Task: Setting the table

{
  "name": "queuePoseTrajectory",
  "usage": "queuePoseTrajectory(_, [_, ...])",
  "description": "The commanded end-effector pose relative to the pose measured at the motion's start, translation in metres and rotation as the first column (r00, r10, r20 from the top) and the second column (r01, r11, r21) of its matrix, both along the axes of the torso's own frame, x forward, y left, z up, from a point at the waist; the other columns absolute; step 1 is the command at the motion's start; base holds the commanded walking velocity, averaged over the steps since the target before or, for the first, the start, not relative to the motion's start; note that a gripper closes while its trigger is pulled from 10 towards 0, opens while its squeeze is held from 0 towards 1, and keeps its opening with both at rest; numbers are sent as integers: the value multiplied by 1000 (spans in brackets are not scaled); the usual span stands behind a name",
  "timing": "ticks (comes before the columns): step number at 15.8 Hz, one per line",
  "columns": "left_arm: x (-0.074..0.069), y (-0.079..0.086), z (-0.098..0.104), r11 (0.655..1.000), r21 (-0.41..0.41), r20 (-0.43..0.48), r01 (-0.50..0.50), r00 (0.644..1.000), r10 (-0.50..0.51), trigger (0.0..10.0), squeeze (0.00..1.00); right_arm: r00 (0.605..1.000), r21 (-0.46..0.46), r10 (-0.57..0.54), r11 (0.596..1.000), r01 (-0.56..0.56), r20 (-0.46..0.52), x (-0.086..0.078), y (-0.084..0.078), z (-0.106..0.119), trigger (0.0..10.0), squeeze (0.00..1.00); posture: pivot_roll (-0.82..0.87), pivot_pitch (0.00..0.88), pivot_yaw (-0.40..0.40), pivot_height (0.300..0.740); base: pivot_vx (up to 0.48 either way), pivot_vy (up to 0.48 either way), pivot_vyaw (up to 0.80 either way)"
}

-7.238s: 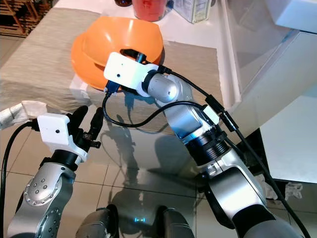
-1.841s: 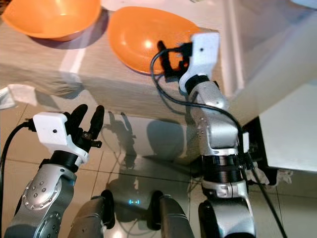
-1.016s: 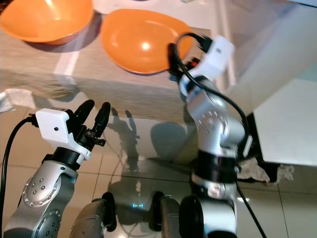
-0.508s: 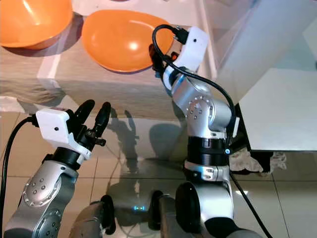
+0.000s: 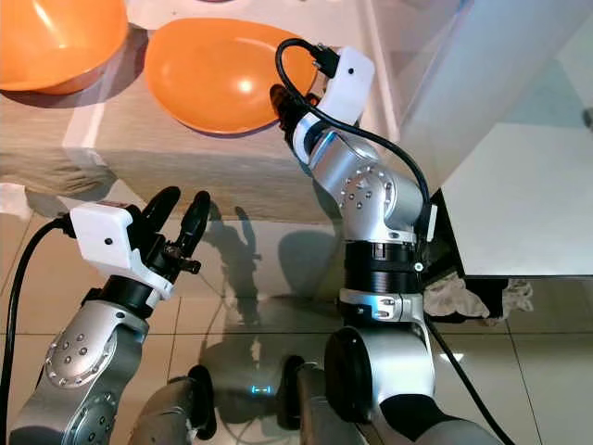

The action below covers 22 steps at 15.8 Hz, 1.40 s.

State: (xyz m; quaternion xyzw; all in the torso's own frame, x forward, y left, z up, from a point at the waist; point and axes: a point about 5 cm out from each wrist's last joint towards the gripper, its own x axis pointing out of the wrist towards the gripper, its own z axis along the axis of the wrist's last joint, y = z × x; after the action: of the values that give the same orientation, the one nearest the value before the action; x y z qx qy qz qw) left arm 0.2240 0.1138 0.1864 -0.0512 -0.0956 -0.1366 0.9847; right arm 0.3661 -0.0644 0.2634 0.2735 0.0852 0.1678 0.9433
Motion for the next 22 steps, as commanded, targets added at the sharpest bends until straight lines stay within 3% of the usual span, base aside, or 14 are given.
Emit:
queuePoseTrajectory(1, [-3, -3, -1, 1000, -6, -2, 4, 1000, -4, 10000, 0, 990, 46, 135, 990, -133, -42, -6, 34, 1, 0, 0, -57, 251, -58, 740, 0, 0, 0])
queuePoseTrajectory(7, [-3, -3, -1, 1000, -7, -1, 3, 1000, -3, 10000, 0, 993, 134, 100, 987, -91, -63, -1, 30, 2, 0, 0, -57, 252, -56, 740, 0, 0, 0])
queuePoseTrajectory(14, [-2, -1, 0, 1000, -4, 2, 2, 1000, -2, 10000, 0, 995, 362, -22, 932, -14, 97, -5, 7, 23, 0, 0, -57, 248, -48, 740, 0, 0, 0])
queuePoseTrajectory(19, [0, -1, 1, 1000, -1, 8, 9, 1000, -9, 10000, 0, 985, 376, -128, 924, 75, 119, -7, -11, 23, 0, 0, -62, 245, -37, 740, 0, 0, 0])
queuePoseTrajectory(22, [1, 0, 2, 1000, -1, 9, 12, 1000, -12, 10000, 0, 962, 402, -183, 911, 88, 203, -14, -22, 34, 0, 0, -67, 246, -34, 740, 0, 0, 0])
